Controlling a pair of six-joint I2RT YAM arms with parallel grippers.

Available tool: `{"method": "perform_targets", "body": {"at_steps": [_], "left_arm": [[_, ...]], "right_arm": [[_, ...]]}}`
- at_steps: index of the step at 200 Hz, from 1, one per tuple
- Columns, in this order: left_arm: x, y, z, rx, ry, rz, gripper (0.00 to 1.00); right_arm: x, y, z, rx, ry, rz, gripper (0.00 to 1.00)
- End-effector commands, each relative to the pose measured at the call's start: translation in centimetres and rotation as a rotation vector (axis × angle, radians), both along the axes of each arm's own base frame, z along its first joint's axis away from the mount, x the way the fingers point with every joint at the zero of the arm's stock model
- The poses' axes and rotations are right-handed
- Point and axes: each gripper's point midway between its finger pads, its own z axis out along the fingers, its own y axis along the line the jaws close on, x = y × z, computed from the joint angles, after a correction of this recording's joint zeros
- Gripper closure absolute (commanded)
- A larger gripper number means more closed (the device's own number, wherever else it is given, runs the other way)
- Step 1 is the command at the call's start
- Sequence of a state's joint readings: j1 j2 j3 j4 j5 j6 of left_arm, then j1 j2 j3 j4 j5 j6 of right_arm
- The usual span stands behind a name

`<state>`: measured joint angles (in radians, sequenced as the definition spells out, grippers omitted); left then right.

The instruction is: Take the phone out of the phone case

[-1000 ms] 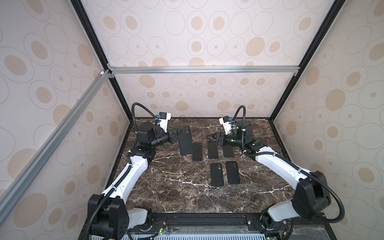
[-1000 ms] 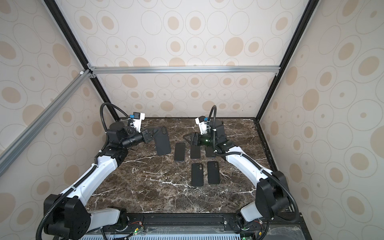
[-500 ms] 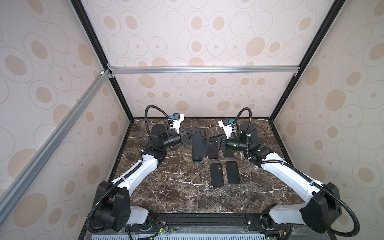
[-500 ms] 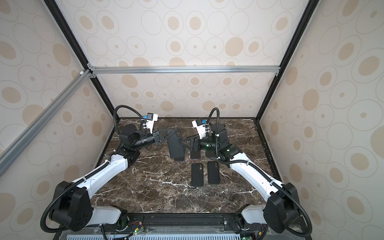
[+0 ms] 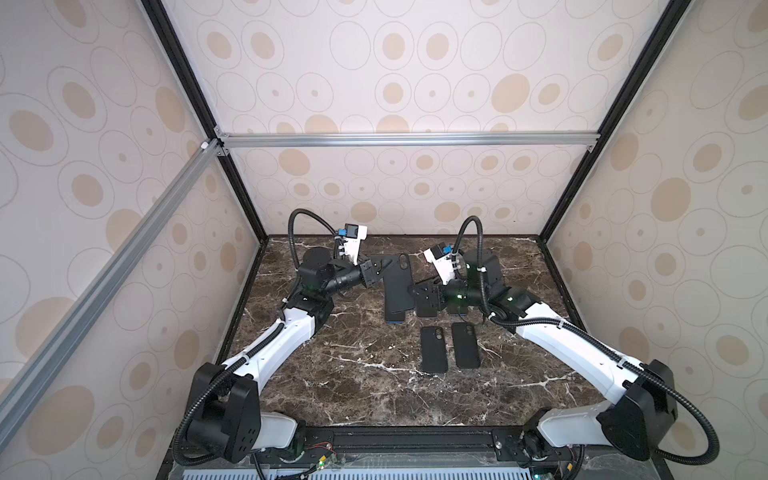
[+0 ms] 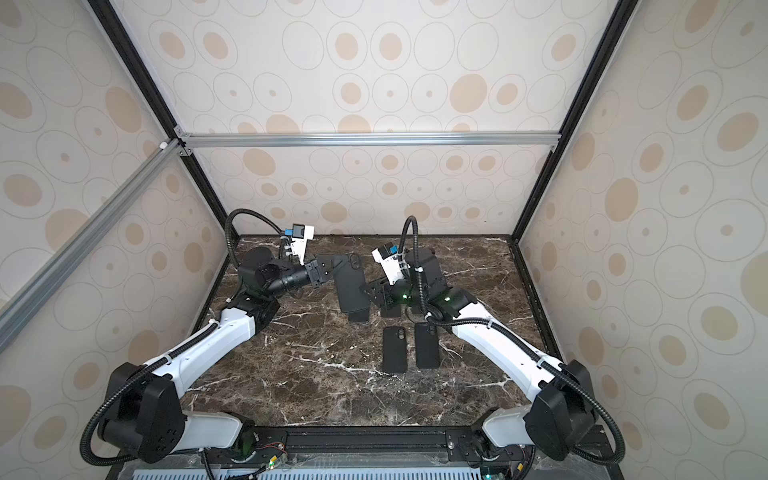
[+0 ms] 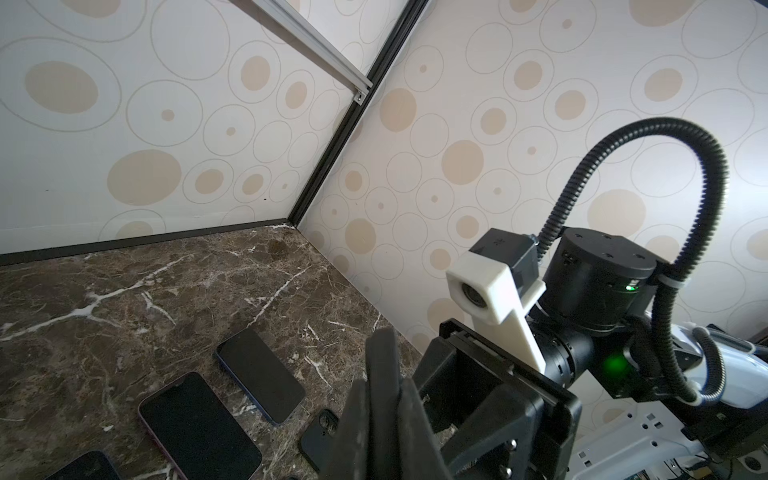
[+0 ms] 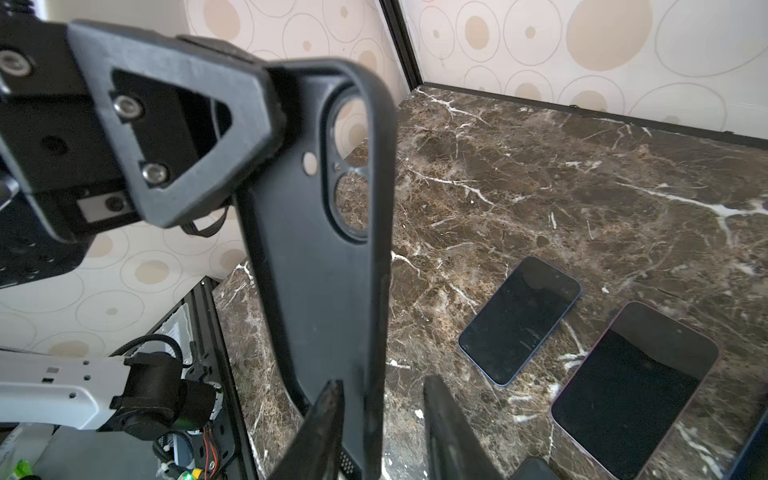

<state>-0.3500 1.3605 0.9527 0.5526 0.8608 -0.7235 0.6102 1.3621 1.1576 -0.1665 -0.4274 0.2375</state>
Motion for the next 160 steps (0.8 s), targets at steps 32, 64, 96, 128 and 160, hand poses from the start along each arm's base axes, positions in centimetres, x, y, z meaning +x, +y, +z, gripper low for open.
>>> {"method": "perform_targets", "body": {"at_steps": [32,64,96,128,160], "left_arm": [[-0.2,-0.4,2.0,-0.011,-0.058,-0.009,1.0],[-0.1,-0.4,2.0,-0.01,-0.06,-0.008,1.0],[-0.2,-0.5,1.9,-0.009,-0.056,-0.009,1.0],[-0.2,-0.5,1.8,-0.012,-0.053,-0.011,1.0],[-0.2,-0.5,2.0,-0.016,-0.057,-0.011,1.0]], "right_arm": [[1.1,0.0,2.2,0.008,-0.086,-0.045,0.63],[1.2,0.2,2.0,-0.004,-0.072,-0.04,0.7],[1.1,0.3,1.8,0.001,-0.064,-0.039,0.8],[1.1,0.4,1.6,-0.004,-0.051,-0.037,0.92],[1.3,0.2,1.0,-0.008,-0.026,-0.072,1.0]]}}
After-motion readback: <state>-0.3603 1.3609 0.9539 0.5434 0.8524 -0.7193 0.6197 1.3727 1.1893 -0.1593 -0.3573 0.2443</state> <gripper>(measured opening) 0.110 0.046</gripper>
